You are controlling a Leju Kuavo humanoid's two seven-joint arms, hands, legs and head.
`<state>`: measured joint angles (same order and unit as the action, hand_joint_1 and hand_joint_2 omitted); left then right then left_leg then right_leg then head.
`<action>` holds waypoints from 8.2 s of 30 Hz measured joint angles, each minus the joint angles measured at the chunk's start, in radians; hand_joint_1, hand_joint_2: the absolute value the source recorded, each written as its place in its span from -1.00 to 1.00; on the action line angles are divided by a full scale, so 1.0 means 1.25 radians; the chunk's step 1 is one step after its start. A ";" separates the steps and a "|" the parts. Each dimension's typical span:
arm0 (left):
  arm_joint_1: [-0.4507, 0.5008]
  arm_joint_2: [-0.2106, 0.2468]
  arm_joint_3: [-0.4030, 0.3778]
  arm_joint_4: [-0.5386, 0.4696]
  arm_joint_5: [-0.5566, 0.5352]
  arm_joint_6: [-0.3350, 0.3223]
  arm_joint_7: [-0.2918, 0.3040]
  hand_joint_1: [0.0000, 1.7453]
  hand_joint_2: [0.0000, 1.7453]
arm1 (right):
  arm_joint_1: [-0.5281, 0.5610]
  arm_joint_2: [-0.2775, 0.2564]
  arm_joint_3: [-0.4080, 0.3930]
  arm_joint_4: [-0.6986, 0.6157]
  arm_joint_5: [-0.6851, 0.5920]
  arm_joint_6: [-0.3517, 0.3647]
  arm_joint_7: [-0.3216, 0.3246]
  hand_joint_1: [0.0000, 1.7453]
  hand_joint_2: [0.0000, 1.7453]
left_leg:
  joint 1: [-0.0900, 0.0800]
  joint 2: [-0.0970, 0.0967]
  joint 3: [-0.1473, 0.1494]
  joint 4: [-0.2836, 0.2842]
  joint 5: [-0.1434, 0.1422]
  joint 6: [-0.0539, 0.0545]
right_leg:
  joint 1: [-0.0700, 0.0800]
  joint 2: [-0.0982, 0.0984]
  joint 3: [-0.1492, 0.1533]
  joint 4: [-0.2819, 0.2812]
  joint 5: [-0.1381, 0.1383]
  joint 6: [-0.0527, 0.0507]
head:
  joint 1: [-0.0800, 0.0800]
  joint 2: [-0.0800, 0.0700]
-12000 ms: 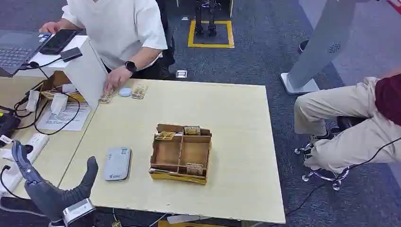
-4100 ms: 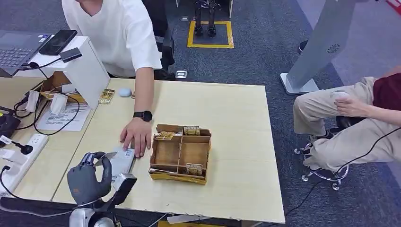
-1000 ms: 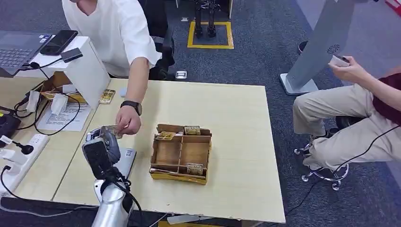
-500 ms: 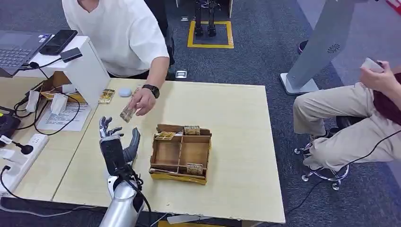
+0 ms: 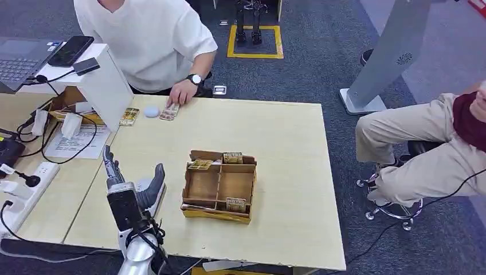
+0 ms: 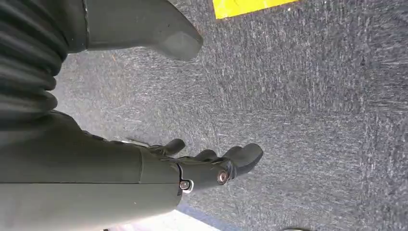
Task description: Pass the card to the sensor for recognition and then transmit it.
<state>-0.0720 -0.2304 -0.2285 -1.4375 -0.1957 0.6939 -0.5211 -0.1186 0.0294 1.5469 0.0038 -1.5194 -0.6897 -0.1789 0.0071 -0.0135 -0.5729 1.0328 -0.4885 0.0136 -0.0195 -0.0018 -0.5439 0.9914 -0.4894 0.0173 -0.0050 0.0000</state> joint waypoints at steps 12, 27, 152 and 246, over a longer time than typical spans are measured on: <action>0.108 0.036 -0.044 -0.151 -0.022 -0.002 -0.019 -1.00 1.00 | 0.012 -0.012 -0.029 0.004 -0.007 0.000 -0.001 -1.00 1.00 | 0.000 0.000 0.000 0.000 0.000 0.000 | 0.000 0.000 0.000 0.000 0.000 0.000 | 0.000 0.000; 0.183 -0.025 -0.017 -0.221 -0.506 0.006 -0.140 -1.00 1.00 | 0.012 -0.014 -0.029 0.004 0.024 0.000 0.007 -1.00 1.00 | 0.000 0.000 -0.001 0.000 -0.001 0.000 | 0.000 0.000 0.000 0.000 0.000 0.000 | 0.000 0.000; -0.131 0.255 -0.377 -0.036 -0.999 -0.412 0.554 -1.00 1.00 | 0.012 -0.009 0.009 -0.020 0.002 0.000 0.029 -1.00 1.00 | 0.000 0.000 -0.001 0.000 0.000 0.000 | 0.000 0.000 -0.001 0.000 0.000 0.000 | 0.000 0.000; -0.125 0.157 -0.259 0.122 -1.057 -0.202 0.652 1.00 1.00 | 0.003 -0.001 0.009 -0.024 0.031 0.000 0.045 -1.00 1.00 | 0.000 0.000 -0.001 0.000 0.000 0.000 | 0.000 0.000 -0.001 0.001 0.000 0.000 | 0.000 0.000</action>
<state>-0.2280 -0.0340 -0.5528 -1.2852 -1.5175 0.4417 0.2934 -0.1153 0.0286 1.5576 -0.0267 -1.4809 -0.6897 -0.1228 0.0068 -0.0140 -0.5743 1.0328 -0.4880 0.0132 -0.0200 -0.0023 -0.5452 0.9920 -0.4893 0.0172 -0.0050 0.0004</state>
